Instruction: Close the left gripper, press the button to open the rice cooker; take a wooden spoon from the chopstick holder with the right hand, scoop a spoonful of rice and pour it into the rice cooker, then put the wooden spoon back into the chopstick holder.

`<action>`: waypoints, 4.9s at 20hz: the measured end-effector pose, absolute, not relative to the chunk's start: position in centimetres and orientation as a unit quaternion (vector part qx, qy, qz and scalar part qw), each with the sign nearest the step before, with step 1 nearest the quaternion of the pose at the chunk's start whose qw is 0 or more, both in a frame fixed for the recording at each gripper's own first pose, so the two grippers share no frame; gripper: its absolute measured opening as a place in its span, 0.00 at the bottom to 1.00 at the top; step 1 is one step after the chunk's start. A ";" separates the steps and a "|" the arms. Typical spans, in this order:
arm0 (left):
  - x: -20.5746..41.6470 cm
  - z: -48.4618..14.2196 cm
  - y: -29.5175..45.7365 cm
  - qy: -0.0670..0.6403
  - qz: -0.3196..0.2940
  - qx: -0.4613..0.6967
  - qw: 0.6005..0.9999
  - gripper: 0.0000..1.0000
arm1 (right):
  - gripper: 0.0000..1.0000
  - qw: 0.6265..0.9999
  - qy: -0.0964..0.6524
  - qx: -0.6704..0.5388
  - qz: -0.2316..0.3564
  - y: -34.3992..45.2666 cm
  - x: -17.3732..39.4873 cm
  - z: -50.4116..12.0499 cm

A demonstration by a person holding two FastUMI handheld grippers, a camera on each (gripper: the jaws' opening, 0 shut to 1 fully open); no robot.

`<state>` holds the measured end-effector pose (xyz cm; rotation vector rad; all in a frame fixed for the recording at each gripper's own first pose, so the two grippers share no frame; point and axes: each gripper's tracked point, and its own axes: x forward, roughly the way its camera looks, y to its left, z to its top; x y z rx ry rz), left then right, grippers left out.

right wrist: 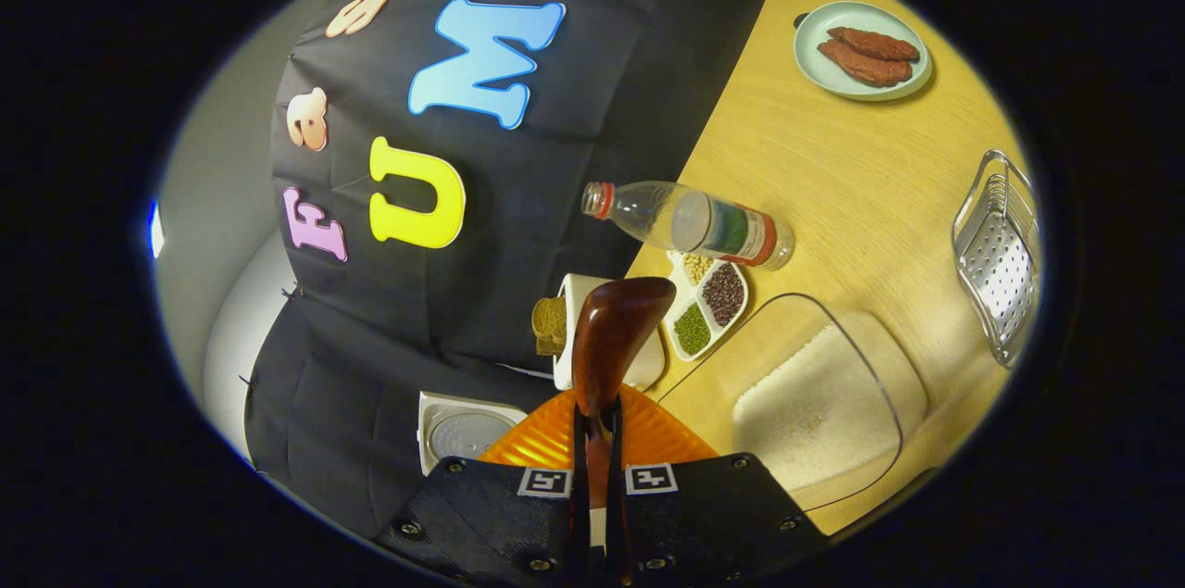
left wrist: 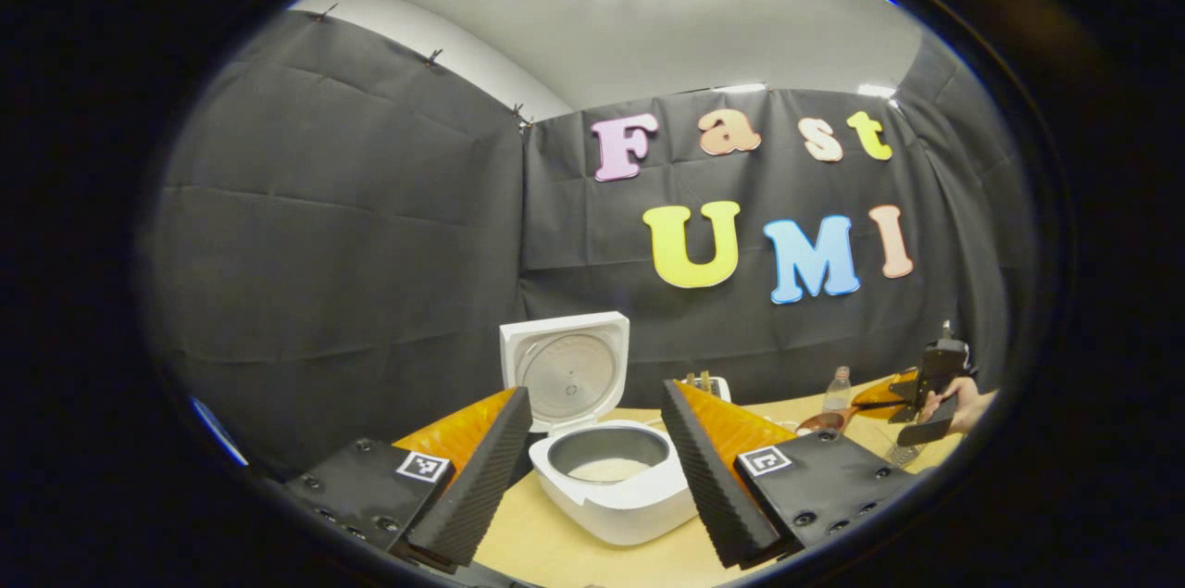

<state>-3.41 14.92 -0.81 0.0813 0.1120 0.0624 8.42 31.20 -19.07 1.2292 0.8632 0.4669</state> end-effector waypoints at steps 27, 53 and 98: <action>-9.5 -4.7 27.8 0.087 0.152 0.016 0.984 0.97 | 0.07 0.725 0.406 0.409 0.377 57.6 4.8 -12.1; -13.8 -6.6 31.3 0.102 0.216 0.000 0.971 0.98 | 0.07 0.838 0.065 -0.243 0.485 65.6 1.0 -12.7; 2.1 1.6 8.3 0.018 0.004 -0.036 0.999 0.96 | 0.07 0.926 0.267 0.229 0.135 14.1 10.9 -13.4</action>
